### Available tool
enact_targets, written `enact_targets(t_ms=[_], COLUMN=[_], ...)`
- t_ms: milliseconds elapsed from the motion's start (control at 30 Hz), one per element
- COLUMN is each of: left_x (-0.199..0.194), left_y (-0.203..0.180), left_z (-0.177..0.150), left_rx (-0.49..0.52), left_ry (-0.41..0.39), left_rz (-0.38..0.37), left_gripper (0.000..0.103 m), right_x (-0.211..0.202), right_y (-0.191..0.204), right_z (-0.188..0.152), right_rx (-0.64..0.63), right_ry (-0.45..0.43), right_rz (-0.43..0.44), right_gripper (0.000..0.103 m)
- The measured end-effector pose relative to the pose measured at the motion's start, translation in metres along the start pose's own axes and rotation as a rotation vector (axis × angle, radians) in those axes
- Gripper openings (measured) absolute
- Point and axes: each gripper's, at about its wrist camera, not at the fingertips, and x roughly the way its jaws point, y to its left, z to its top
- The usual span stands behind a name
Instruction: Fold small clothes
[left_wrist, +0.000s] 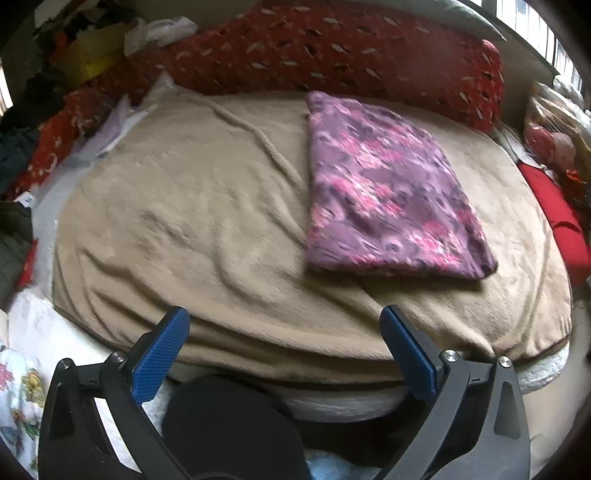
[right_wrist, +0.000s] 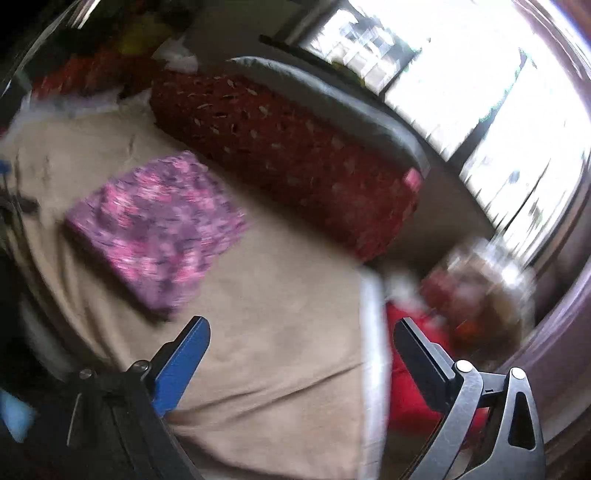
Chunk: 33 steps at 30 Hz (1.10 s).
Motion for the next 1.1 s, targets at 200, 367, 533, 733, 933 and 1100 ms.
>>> enact_targets(t_ms=[200, 367, 533, 733, 933, 1100], left_x=[-0.005, -0.010, -0.015, -0.024, -0.036, -0.044], left_y=[-0.017, -0.021, -0.023, -0.024, -0.026, -0.031], left_z=[-0.004, -0.006, -0.006, -0.008, -0.011, -0.016], left_rx=[0.020, 0.019, 0.022, 0.025, 0.025, 0.035], left_ry=[0.017, -0.001, -0.031, -0.072, -0.103, -0.112], left_rz=[-0.038, -0.048, -0.035, -0.019, -0.024, -0.036], left_gripper=[0.103, 0.103, 0.103, 0.103, 0.103, 0.103], right_x=[0.021, 0.014, 0.010, 0.013, 0.009, 0.006], right_y=[0.024, 0.034, 0.032, 0.022, 0.019, 0.019], right_z=[-0.016, -0.003, 0.000, -0.006, -0.008, -0.008], right_rx=[0.319, 0.339, 0.334, 0.373, 0.382, 0.377], right_ry=[0.116, 0.110, 0.112, 0.135, 0.134, 0.127], right_rz=[0.323, 0.355, 0.332, 0.314, 0.290, 0.290], right_gripper=[0.100, 0.100, 0.100, 0.100, 0.100, 0.100])
